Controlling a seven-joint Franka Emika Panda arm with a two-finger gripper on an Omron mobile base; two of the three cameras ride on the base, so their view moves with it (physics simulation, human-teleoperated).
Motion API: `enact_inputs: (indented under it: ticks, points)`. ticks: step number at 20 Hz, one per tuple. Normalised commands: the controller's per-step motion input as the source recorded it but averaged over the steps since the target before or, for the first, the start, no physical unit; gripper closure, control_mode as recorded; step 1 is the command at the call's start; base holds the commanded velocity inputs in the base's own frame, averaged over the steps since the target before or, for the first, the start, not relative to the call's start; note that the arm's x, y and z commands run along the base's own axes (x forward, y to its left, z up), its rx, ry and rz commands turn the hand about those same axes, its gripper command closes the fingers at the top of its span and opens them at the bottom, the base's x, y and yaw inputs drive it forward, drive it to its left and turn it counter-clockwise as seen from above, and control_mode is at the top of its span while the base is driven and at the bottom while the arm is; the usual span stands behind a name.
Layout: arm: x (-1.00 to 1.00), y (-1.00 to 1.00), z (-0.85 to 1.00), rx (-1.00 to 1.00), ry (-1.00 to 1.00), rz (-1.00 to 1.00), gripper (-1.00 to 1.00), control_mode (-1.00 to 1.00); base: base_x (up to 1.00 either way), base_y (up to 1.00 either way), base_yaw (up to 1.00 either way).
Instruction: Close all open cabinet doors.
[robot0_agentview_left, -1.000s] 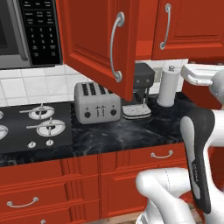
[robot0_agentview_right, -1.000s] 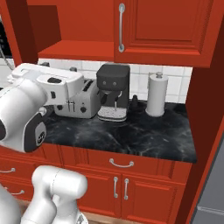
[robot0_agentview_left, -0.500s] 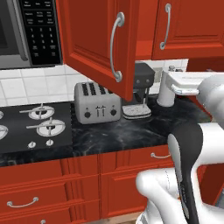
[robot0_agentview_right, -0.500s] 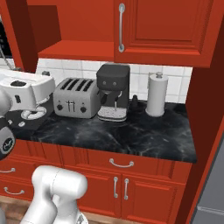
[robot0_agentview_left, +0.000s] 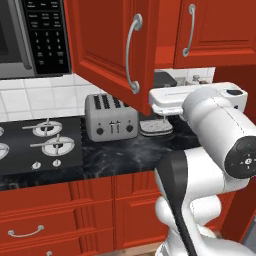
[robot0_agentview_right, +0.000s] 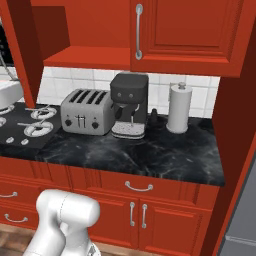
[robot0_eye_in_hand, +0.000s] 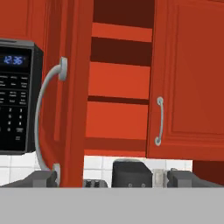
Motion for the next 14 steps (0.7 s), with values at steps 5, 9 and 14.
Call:
enact_inputs:
  ticks: [5,9,14]
  points:
    - [0.12,0.64,-0.1,-0.05,0.0,0.0,-1.0,-1.0,0.0,0.0,0.0]
    - [0.34,0.52,-0.16,-0.03,0.0,0.0,-1.0,-1.0,0.0,0.0,0.0]
    - [0.49,0.39,-0.07,-0.01,0.01,0.0,-1.0,-1.0,0.0,0.0,0.0]
